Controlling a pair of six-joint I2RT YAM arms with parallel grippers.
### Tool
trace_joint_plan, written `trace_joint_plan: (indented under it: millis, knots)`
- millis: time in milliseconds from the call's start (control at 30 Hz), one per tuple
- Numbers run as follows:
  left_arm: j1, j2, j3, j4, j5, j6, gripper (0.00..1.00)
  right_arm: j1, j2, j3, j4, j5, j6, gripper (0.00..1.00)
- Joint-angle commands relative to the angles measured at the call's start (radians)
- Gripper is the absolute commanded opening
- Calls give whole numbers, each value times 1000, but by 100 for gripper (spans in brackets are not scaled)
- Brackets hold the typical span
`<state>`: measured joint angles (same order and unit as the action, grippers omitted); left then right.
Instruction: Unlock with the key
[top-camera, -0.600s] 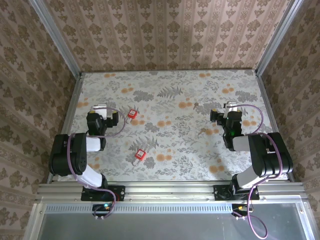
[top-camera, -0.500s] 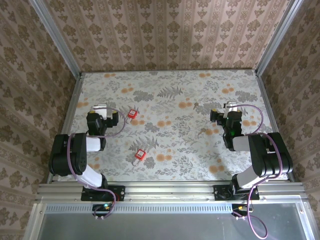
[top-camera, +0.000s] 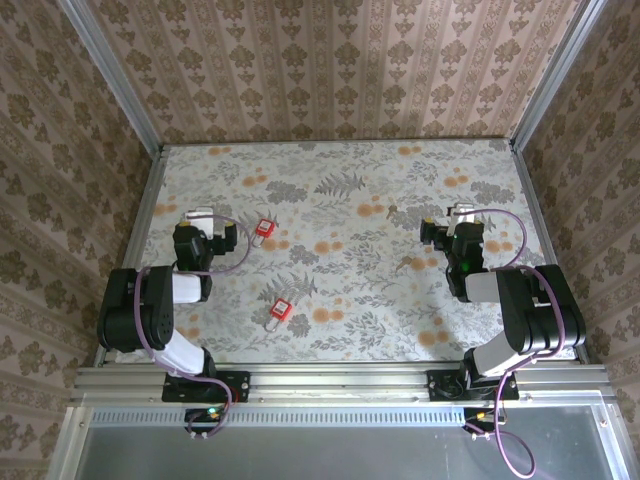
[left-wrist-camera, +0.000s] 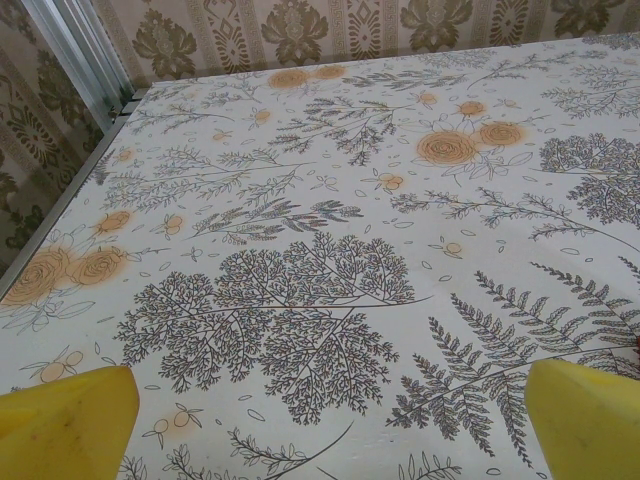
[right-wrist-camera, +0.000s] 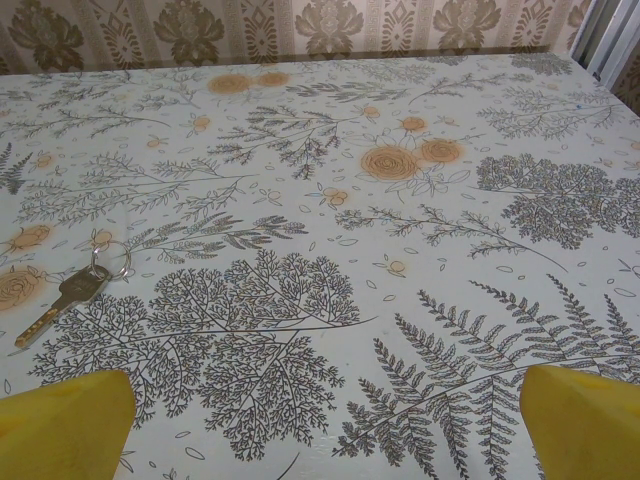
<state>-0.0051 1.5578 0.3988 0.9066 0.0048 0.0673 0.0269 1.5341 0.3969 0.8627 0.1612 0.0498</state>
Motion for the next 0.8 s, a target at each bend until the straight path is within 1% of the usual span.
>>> trace_joint_plan:
  millis: [0, 467, 500, 533, 567, 600, 633, 700, 767]
  knots:
    - [-2, -5, -2, -6, 17, -3, 100, 5, -6, -3, 13, 29, 12, 100]
    - [-2, -6, -2, -3, 16, -3, 100, 5, -8, -7, 20, 29, 12, 100]
    - [-5, -8, -9, 8, 13, 0, 100, 10, -15, -11, 29, 34, 7, 100]
    - [-17, -17, -24, 31, 3, 13, 100, 32, -46, -13, 18, 65, -7, 100]
    - [-40, -42, -37, 37, -31, 34, 100, 64, -85, 1, -53, 119, -29, 100]
    - [-83, -91, -48, 19, -103, 64, 100, 98, -151, 40, -201, 176, -39, 100]
    - [-123, -147, -51, -22, -165, 89, 100, 110, -213, 98, -352, 190, -13, 100]
    - [-196, -288, -22, -184, -256, 110, 100, 113, -288, 213, -634, 162, 106, 100]
    - [-243, -418, 28, -383, -302, 37, 100, 129, -326, 280, -799, 86, 195, 100]
